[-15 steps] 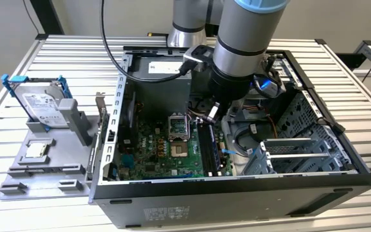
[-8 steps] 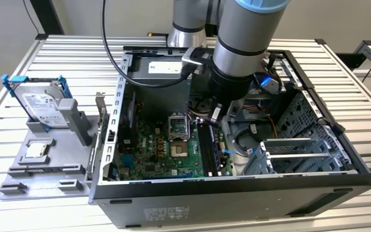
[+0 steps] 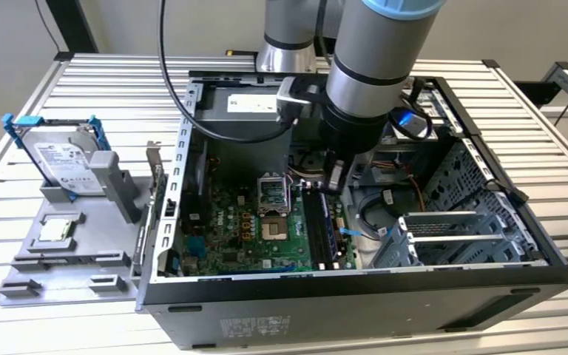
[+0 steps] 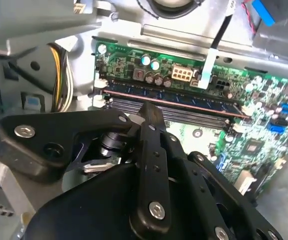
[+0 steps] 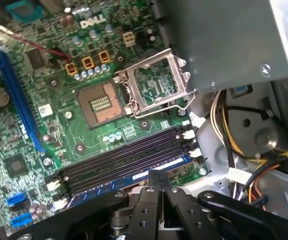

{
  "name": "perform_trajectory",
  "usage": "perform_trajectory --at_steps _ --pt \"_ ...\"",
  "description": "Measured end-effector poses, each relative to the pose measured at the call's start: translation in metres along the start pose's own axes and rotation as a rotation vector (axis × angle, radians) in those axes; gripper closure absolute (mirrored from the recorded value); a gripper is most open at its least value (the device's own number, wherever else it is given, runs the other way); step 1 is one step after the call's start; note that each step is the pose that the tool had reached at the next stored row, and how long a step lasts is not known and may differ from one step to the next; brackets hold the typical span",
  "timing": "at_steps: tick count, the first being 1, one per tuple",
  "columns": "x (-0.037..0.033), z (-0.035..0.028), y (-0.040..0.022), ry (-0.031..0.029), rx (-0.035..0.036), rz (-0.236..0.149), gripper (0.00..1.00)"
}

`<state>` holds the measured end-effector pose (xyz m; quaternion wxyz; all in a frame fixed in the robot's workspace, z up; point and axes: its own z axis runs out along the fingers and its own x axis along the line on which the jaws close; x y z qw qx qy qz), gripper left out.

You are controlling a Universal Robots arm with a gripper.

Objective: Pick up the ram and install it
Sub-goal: 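Press down the ram until it locks into place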

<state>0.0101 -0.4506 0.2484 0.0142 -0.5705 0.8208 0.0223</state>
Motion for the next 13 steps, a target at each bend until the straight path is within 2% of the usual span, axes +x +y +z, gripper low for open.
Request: perform_trajectory --at_steps 13 --pt "0.0 0.0 0.0 0.0106 -0.0057 -0.235 1.0"
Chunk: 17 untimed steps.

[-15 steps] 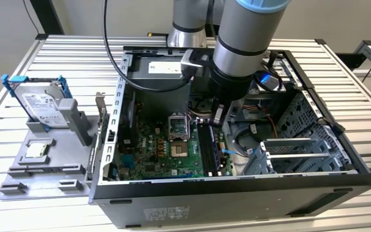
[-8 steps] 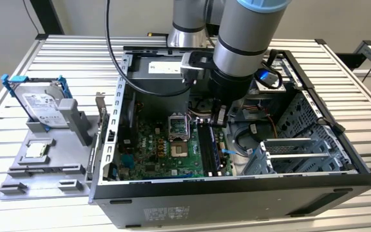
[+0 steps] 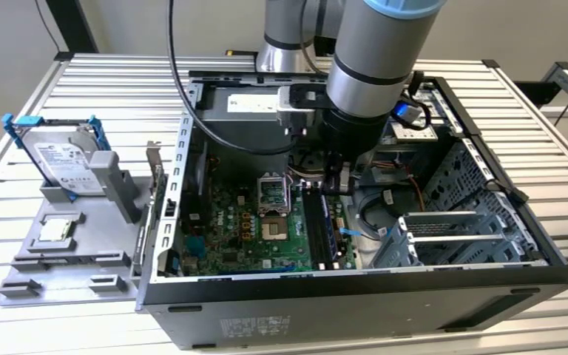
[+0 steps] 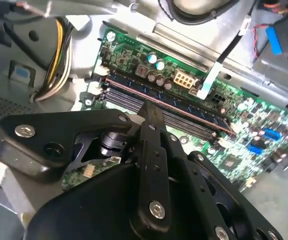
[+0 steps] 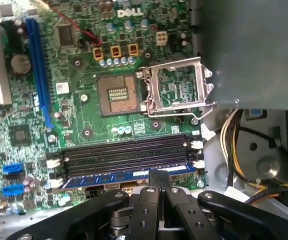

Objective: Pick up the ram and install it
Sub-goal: 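Press down the ram until it locks into place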

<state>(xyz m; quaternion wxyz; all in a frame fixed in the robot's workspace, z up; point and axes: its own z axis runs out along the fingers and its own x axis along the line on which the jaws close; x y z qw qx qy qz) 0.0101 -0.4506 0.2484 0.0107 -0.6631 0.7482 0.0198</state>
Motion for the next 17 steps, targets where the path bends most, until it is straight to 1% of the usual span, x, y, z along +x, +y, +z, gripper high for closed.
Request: perform_trajectory --at_steps 3,6,7,8,11,12,14,17 --pt "0.0 0.0 0.0 0.0005 0.0016 -0.055 1.0" --pt "0.0 0.0001 0.0 0.0003 0.0081 -0.108 1.0" --pt "0.0 0.0001 0.0 0.0001 0.0113 -0.125 1.0" --pt "0.0 0.0001 -0.0001 0.0 0.0143 -0.134 1.0" --pt "0.0005 -0.0001 -0.0003 0.0003 0.0145 -0.135 1.0" --pt "0.0027 -0.0002 -0.0009 0.0003 0.0142 -0.134 1.0" --pt "0.0096 0.0007 -0.0019 -0.0004 0.0142 -0.135 1.0" --pt "0.0178 0.0048 -0.003 -0.0003 0.0142 -0.135 1.0"
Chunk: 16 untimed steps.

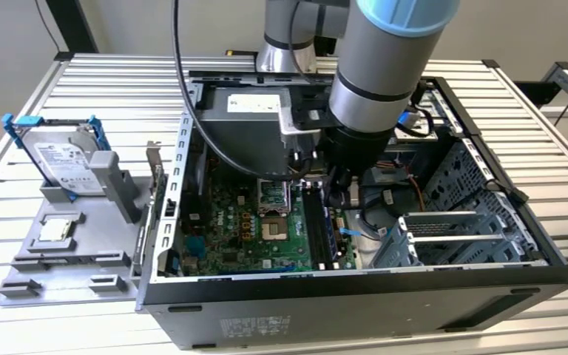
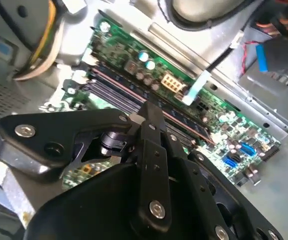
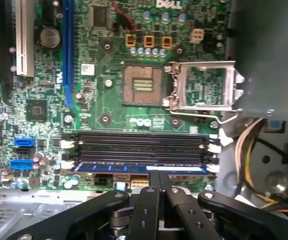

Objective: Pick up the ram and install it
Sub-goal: 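Press down the ram until it locks into place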

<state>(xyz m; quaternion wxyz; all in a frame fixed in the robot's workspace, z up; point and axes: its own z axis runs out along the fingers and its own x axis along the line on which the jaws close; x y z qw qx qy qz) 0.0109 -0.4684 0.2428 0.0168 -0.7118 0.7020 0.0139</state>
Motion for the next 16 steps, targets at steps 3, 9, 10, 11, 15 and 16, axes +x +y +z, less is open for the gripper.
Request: perform_trajectory --at_steps 3,9,10,11,15,16 --pt "0.0019 0.0054 0.0001 0.0 0.0001 0.001 1.0" --pt "0.0041 0.0077 0.0 0.0001 0.0 0.002 1.0" --pt "0.0044 0.0096 -0.0001 -0.0002 0.0001 0.002 1.0" --pt "0.005 0.0113 -0.0004 -0.0001 0.0001 0.002 1.0" --pt "0.0066 0.0184 -0.0031 0.0005 -0.0001 0.003 1.0" --pt "0.007 0.0198 -0.0039 0.0013 -0.0003 0.003 1.0"
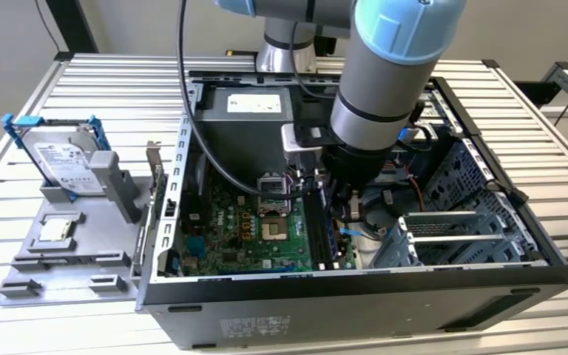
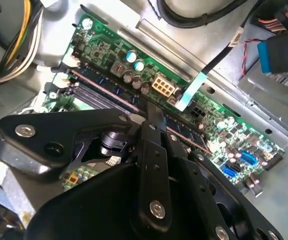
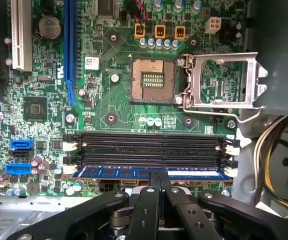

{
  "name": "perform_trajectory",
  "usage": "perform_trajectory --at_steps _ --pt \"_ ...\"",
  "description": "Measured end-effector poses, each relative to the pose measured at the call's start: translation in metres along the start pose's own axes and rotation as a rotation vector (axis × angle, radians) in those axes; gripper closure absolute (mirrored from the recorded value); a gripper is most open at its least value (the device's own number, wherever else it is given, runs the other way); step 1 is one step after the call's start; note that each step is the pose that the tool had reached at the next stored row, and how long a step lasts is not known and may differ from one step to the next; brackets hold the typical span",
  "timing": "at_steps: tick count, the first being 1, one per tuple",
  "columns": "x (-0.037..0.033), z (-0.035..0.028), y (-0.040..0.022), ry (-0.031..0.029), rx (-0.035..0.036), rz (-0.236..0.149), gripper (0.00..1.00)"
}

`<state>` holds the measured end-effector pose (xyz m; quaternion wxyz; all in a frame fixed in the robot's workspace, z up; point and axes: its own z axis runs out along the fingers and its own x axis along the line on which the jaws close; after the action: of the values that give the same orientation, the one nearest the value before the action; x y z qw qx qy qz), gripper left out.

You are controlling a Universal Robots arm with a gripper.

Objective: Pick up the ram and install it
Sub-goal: 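Press down the ram until it locks into place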

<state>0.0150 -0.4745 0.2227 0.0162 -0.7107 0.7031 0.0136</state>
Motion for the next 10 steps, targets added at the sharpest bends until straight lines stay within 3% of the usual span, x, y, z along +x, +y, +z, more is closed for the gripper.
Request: perform_trajectory --at_steps 3,6,10 --pt "0.0009 0.0056 -0.0022 0.0 0.0001 0.0 1.0" --pt "0.0002 0.0078 -0.0007 0.0069 -0.0011 0.001 1.0" --pt "-0.0005 0.0048 0.0007 0.0107 -0.0021 0.002 1.0"
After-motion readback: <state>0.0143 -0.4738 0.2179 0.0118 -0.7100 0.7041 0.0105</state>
